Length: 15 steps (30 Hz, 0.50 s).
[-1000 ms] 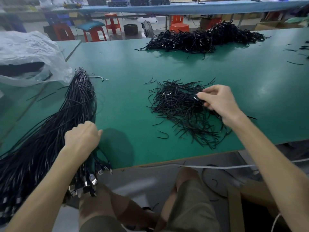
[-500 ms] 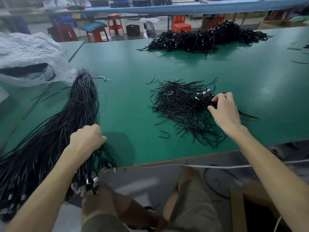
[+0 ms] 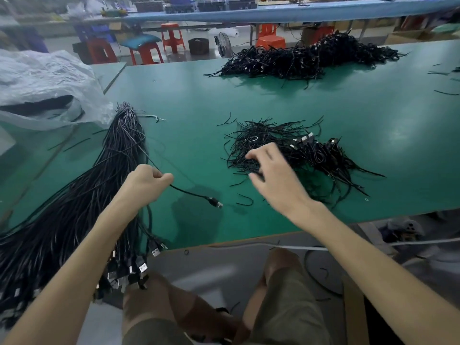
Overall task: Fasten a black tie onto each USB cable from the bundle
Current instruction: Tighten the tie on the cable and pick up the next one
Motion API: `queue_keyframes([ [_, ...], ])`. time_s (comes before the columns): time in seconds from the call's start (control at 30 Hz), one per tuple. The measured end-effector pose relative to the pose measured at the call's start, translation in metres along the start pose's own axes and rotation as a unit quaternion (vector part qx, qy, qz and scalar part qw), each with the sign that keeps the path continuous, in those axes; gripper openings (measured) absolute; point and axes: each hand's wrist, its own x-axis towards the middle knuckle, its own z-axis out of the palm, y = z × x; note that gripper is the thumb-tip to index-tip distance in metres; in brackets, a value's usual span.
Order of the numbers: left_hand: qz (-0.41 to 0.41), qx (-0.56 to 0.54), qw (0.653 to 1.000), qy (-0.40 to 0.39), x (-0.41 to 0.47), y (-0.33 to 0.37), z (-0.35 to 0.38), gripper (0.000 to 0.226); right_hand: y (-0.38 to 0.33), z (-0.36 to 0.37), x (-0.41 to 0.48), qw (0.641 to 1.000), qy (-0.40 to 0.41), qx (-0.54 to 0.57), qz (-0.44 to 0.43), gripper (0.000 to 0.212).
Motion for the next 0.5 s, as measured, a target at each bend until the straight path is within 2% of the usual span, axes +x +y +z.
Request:
queue_keyframes([
  [0.17,-0.007,-0.128,0.991,-0.048,-0.016,0.008,0.01,0.038,-0.034,0.04,-0.004,0.985,-0.132,0.045,-0.102,0.062],
  [0.27,-0.001,-0.163,0.985,-0.061,-0.022,0.011,0.01,0.035,-0.046,0.058,-0.01,0.97,-0.166,0.115,-0.138,0.072],
  [0.37,0.01,-0.173,0.981,-0.084,-0.026,0.007,0.009,0.035,-0.06,0.067,-0.018,0.958,-0.143,0.216,-0.12,0.059],
  [0.5,0.023,-0.178,0.973,-0.144,-0.027,-0.001,0.008,0.035,-0.067,0.068,-0.022,0.954,-0.07,0.267,-0.116,0.023],
])
